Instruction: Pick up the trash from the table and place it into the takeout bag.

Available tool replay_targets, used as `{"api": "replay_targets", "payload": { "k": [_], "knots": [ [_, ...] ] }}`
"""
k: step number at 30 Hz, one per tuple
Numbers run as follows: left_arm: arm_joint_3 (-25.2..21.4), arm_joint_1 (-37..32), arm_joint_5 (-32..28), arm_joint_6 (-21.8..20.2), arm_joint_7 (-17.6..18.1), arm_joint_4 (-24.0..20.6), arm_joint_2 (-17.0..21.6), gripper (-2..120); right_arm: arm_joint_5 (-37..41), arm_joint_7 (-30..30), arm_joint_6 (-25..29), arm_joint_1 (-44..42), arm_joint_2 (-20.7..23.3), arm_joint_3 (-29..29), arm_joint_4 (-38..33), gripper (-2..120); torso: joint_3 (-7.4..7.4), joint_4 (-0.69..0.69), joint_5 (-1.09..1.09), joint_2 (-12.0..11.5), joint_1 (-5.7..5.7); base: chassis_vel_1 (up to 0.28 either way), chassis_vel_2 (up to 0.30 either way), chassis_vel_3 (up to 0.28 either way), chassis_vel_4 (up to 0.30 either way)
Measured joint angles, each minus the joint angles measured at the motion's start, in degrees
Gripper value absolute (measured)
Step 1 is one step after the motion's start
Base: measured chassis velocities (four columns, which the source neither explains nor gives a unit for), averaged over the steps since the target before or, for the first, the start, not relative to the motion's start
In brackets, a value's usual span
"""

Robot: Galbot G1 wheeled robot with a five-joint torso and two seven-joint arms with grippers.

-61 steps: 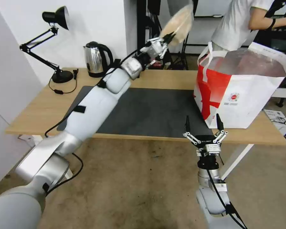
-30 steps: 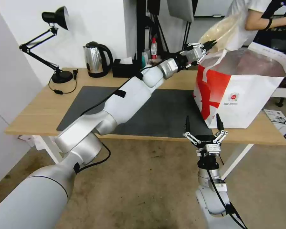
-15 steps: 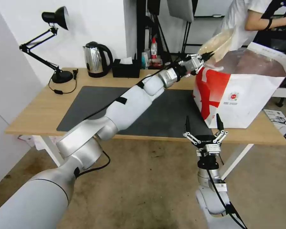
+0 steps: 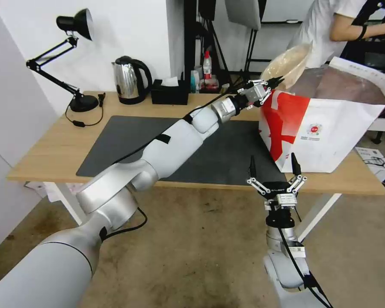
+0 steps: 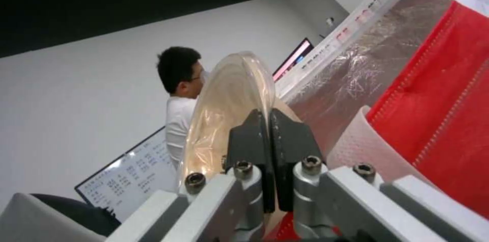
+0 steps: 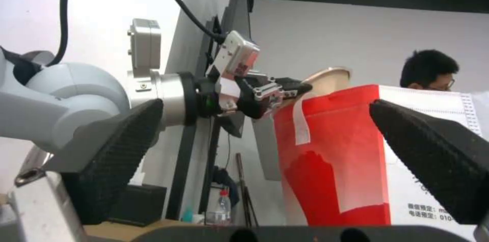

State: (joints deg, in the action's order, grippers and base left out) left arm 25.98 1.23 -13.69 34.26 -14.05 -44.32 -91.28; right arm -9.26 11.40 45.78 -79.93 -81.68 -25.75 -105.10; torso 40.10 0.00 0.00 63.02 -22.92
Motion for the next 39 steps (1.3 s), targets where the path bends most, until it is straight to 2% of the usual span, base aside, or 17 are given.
{"api": "replay_targets", "payload": {
  "k": [7, 8, 9, 12, 14, 16, 18, 21, 23, 26, 27, 28, 29, 33, 39],
  "knots": [
    [0.0, 0.2, 0.0, 0.0, 0.0, 0.0, 0.0, 0, 0.0, 0.0, 0.0, 0.0, 0.0, 0.0, 0.0, 100, 0.00, 0.00, 0.00, 0.0, 0.00, 0.000, 0.000, 0.000, 0.000],
    [0.0, 0.3, 0.0, 0.0, 0.0, 0.0, 0.0, 3, 0.0, 0.0, 0.0, 0.0, 0.0, 0.0, 0.0, 100, 0.00, 0.00, 0.01, 0.0, 0.00, 0.000, 0.000, 0.000, 0.000],
    [0.0, 0.3, 0.0, -0.1, 0.2, -0.1, 0.0, 11, 0.0, 0.0, 0.0, 0.0, 0.0, 0.0, 0.0, 100, 0.00, 0.00, 0.00, 0.0, 0.00, 0.000, 0.000, 0.000, 0.000],
    [0.0, 0.4, -0.2, -0.4, 0.8, -0.3, 0.0, 17, 0.0, 0.0, 0.0, 0.0, 0.0, 0.0, 0.0, 100, 0.00, 0.00, 0.00, 0.0, 0.00, 0.000, 0.000, 0.000, 0.000],
    [0.2, 0.6, -0.7, -0.6, 0.9, -0.6, 0.0, 29, 0.0, 0.0, 0.0, 0.0, 0.0, 0.0, 0.0, 100, 0.00, 0.00, 0.00, 0.0, 0.00, 0.000, 0.000, 0.000, 0.000],
    [0.3, 0.7, -1.0, -0.8, 0.9, -0.7, 0.0, 30, 0.0, 0.0, 0.0, 0.0, 0.0, 0.0, 0.0, 100, 0.00, 0.00, 0.01, 0.0, 0.00, 0.000, 0.000, 0.000, 0.000],
    [0.5, 1.1, -2.4, -1.6, 0.6, -1.3, 0.0, 42, 0.0, 0.0, 0.0, 0.0, 0.0, 0.0, 0.0, 100, 0.00, -0.01, 0.01, 0.0, 0.00, 0.000, 0.000, 0.000, 0.000],
    [0.5, 1.2, -2.6, -1.7, 0.5, -1.4, 0.0, 45, 0.0, 0.0, 0.0, 0.0, 0.0, 0.0, 0.0, 100, 0.00, 0.00, 0.01, 0.0, 0.00, 0.000, 0.000, 0.000, 0.000],
    [0.5, 1.3, -2.9, -1.8, 0.3, -1.5, 0.0, 57, 0.0, 0.0, 0.0, 0.0, 0.0, 0.0, 0.0, 100, 0.00, 0.00, 0.00, 0.0, 0.00, 0.000, 0.000, 0.000, 0.000],
    [0.6, 1.3, -3.1, -1.8, 0.1, -1.6, 0.0, 59, 0.0, 0.0, 0.0, 0.0, 0.0, 0.0, 0.0, 100, 0.00, 0.00, 0.00, 0.0, 0.00, 0.000, 0.000, 0.000, 0.000],
    [0.6, 1.4, -3.5, -1.9, -0.3, -1.7, 0.0, 72, 0.0, 0.0, 0.0, 0.0, 0.0, 0.0, 0.0, 100, 0.00, 0.00, 0.01, 0.0, 0.00, 0.000, 0.000, 0.000, 0.000],
    [0.6, 1.6, -3.7, -1.9, -0.7, -1.7, 0.0, 77, 0.0, 0.0, 0.0, 0.0, 0.0, 0.0, 0.0, 100, 0.00, 0.00, 0.00, 0.0, 0.00, 0.000, 0.000, 0.000, 0.000],
    [0.6, 1.6, -3.7, -1.9, -0.7, -1.7, 0.0, 77, 0.0, 0.0, 0.0, 0.0, 0.0, 0.0, 0.0, 100, 0.00, 0.00, 0.00, 0.0, 0.00, 0.000, 0.000, 0.000, 0.000],
    [0.5, 2.1, -4.7, -1.9, -2.1, -1.9, 0.0, 97, 0.0, 0.0, 0.0, 0.0, 0.0, 0.0, 0.0, 100, 0.00, 0.00, 0.00, 0.0, 0.00, 0.000, 0.000, 0.000, 0.000],
    [-1.5, 2.9, -5.4, -1.6, -2.3, -2.4, 0.1, 100, 0.0, 0.0, 0.0, 0.0, 0.0, 0.0, 0.0, 100, 0.00, 0.00, 0.00, 0.0, 0.00, 0.000, 0.000, 0.000, 0.000]
  ]
}}
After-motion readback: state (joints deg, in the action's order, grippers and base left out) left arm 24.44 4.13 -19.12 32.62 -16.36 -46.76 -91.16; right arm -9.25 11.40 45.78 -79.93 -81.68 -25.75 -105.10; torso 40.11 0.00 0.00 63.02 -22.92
